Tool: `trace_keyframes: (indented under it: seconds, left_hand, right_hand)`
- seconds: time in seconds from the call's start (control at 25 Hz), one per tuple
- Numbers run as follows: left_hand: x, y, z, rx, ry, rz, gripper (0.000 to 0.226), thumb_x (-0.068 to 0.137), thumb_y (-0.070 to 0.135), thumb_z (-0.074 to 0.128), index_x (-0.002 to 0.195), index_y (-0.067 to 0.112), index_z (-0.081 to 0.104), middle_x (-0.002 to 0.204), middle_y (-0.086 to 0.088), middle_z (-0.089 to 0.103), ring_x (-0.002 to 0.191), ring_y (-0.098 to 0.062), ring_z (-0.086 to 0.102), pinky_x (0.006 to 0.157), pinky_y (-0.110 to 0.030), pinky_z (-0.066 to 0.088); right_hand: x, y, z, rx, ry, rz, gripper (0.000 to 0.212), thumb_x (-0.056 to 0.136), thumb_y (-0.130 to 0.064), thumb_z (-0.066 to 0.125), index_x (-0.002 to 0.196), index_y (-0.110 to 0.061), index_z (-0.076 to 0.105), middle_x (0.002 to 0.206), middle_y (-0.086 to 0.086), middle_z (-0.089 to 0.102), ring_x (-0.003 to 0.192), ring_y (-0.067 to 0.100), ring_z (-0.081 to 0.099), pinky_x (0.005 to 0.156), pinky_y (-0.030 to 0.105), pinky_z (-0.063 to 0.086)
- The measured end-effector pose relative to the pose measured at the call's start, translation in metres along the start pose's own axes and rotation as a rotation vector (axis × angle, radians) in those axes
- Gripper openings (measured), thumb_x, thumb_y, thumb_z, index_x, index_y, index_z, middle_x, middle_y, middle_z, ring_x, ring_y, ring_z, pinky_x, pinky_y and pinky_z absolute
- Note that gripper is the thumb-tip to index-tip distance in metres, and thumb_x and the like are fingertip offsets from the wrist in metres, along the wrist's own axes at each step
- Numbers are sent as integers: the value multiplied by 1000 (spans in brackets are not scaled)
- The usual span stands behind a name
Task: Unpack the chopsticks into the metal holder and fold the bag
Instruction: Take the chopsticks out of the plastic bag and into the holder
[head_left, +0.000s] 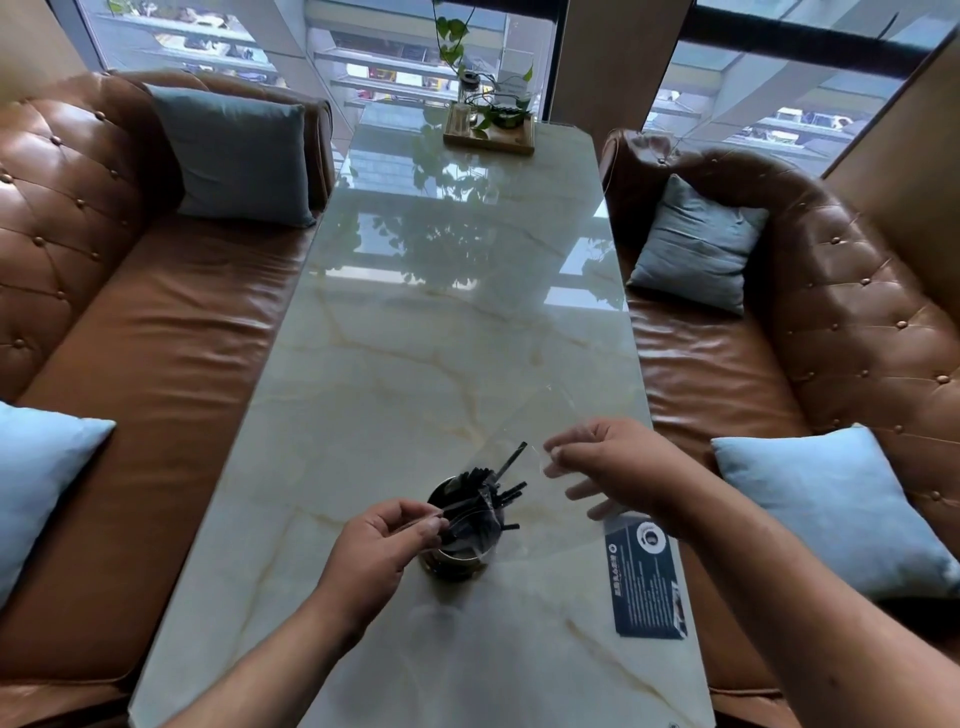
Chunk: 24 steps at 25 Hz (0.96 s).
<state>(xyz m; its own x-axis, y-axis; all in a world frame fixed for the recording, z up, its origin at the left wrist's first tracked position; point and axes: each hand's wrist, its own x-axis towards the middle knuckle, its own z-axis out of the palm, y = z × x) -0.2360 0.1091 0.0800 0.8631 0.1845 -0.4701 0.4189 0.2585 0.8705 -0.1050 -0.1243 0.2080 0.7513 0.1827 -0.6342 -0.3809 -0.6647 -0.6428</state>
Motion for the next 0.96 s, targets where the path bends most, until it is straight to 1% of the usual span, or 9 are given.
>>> trace_keyframes:
  seconds: [0.12,0.2,0.32,0.44,0.56,0.68,0.76,0.84,0.96]
  left_hand:
    - [1,0,0,30,-57,-9,6,89,-1,73,91,3,76,97,-22,79,89,-26,73,88,-34,56]
    - [-1,1,1,57,-56,15,6,88,1,74,90,5,78,97,-20,80,92,-24,73,93,-37,54]
    - [-5,8,2,61,-56,62,3,85,11,80,88,11,80,96,-14,81,93,-22,75,89,-30,55]
    - [-4,15,5,40,-70,74,17,76,23,79,89,13,80,96,-13,81,95,-24,75,91,-34,56]
    - [-3,22,11,4,-78,74,19,72,23,79,88,14,81,97,-15,80,90,-23,73,91,-40,55]
    - [1,23,14,2,-74,49,20,72,27,79,88,16,81,98,-18,80,89,-28,72,85,-37,55]
    - [2,24,13,-20,-110,-10,33,74,40,76,93,14,80,101,-19,79,90,-32,72,81,-33,57]
    - [5,27,11,-76,-186,-137,51,82,55,62,99,10,78,107,-20,78,87,-33,72,84,-38,55]
    - [19,36,15,-35,-257,-344,59,99,48,37,110,4,74,109,-19,78,80,-31,70,84,-42,51]
  right_hand:
    - [4,-1,-4,67,75,-60,15,101,-24,65,112,-20,75,103,5,81,93,28,76,75,37,55]
    - [3,-4,-4,65,91,-104,13,101,-18,65,104,-16,77,99,7,82,88,31,76,73,36,53]
    - [-9,-12,-10,18,119,-166,13,99,-18,67,96,-18,80,89,-2,83,84,28,79,68,37,57]
    - [-22,-19,-18,-21,122,-209,14,98,-20,66,95,-23,80,88,-7,83,77,21,80,65,41,63]
    - [-24,-21,-21,-15,100,-198,19,98,-16,63,102,-29,77,93,-8,82,77,21,80,60,40,64]
    - [-21,-13,-25,2,74,-170,27,99,-11,58,111,-29,73,99,-4,82,82,25,80,57,35,61]
    - [-17,-3,-27,43,56,-144,26,100,-9,58,114,-26,72,105,-1,81,85,28,80,56,35,60]
    - [-14,7,-29,71,36,-127,25,101,-9,59,114,-25,72,108,0,81,87,28,80,56,34,59]
    - [-11,17,-31,98,22,-122,26,102,-7,59,114,-25,73,108,1,81,87,29,80,56,34,59]
